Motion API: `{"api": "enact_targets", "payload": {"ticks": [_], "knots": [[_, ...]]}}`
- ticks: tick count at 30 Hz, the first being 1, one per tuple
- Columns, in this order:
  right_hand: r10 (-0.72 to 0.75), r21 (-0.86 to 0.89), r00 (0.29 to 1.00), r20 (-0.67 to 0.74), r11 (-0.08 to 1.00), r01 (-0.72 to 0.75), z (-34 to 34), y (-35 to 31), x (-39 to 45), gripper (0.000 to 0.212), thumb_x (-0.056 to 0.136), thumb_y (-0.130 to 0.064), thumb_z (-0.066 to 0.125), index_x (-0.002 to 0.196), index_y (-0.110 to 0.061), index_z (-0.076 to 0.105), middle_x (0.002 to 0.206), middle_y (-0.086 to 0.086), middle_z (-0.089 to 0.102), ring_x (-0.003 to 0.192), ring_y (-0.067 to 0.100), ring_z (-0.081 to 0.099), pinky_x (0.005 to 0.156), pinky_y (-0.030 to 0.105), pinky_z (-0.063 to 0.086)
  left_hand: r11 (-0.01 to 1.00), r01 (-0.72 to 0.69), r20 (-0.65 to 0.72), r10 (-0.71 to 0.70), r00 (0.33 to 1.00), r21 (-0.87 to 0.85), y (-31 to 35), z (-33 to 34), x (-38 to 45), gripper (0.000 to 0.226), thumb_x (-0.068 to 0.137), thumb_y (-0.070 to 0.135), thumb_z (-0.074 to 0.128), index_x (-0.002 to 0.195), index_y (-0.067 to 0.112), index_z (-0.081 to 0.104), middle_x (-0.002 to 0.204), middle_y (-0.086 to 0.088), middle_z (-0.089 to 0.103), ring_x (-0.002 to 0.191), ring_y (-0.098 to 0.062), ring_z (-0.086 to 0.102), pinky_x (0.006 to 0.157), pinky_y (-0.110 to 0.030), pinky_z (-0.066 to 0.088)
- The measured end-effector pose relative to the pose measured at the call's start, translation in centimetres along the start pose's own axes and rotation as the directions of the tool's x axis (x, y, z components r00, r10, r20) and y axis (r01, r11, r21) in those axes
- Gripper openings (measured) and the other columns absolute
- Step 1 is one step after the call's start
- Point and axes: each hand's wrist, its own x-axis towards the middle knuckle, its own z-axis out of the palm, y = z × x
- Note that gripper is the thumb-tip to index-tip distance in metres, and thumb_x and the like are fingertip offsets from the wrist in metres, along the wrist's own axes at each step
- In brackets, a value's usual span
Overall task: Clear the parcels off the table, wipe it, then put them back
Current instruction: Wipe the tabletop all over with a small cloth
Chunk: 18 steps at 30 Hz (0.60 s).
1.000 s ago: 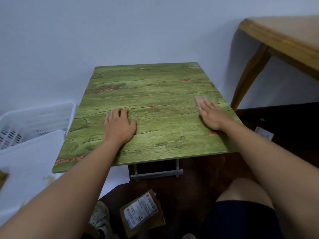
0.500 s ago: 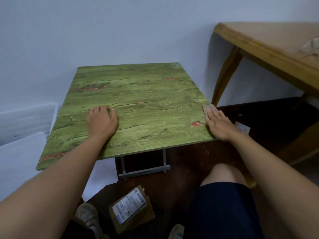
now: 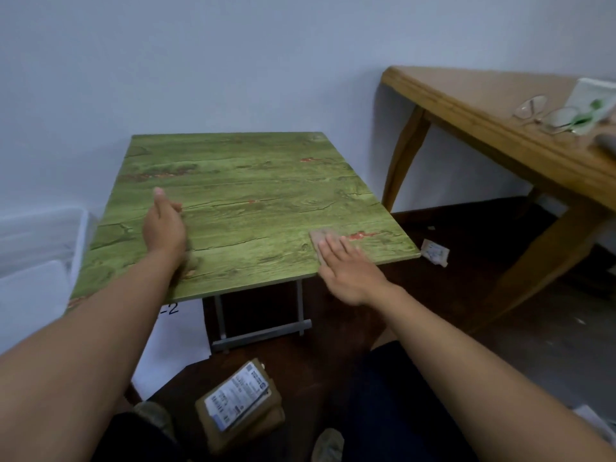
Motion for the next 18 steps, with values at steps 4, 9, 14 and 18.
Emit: {"api": "enact_targets", "payload": {"ticks": [4,9,14,18], "knots": [[-0.12,-0.051,0.992,0.045,0.991,0.123,0.4,-5.5,2.0,0.062,0.102,-0.042,0.017,0.155,-0.022,-0.008,0.161,-0.002,-0.017,0.148,0.017,-0.016,0.118,0.036,-0.009,0.99,0.103,-0.023,-0.106,0.994,-0.096,0.1,-1.6,1.1,0.042,0.1,0.034,0.041,0.071,0.013,0.064,0.089,-0.003,0.064,0.082,-0.017,0.055,0.081,-0.027,0.041],[-0.278,-0.113,0.954,0.107,0.95,0.29,0.7,-12.5,4.5,0.064,0.102,-0.043,0.019,0.155,-0.022,-0.01,0.161,-0.001,-0.02,0.148,0.018,-0.017,0.119,0.038,-0.007,0.996,0.084,-0.151,-0.083,0.985,-0.001,-1.0,-6.3,2.2,0.04,0.099,0.027,0.042,0.084,-0.001,0.067,0.088,-0.018,0.067,0.08,-0.029,0.06,0.063,-0.028,0.034],[-0.426,-0.135,0.892,0.15,0.885,0.445,1.1,-19.0,7.0,0.062,0.102,-0.042,0.017,0.153,-0.024,-0.013,0.16,-0.002,-0.022,0.148,0.017,-0.018,0.119,0.038,-0.007,0.976,0.17,-0.196,-0.142,0.97,0.139,-2.0,-10.9,4.8,0.044,0.1,0.024,0.036,0.105,-0.01,0.063,0.112,-0.029,0.063,0.105,-0.042,0.058,0.087,-0.042,0.045],[-0.512,-0.151,0.841,0.175,0.83,0.536,1.4,-23.1,9.4,0.061,0.103,-0.041,0.018,0.155,-0.024,-0.008,0.161,-0.003,-0.018,0.149,0.017,-0.014,0.12,0.037,-0.006,0.939,0.33,-0.079,-0.324,0.943,0.093,-3.1,-13.3,6.6,0.03,0.092,0.006,0.042,0.113,-0.013,0.054,0.118,-0.028,0.059,0.103,-0.039,0.06,0.068,-0.032,0.045]]}}
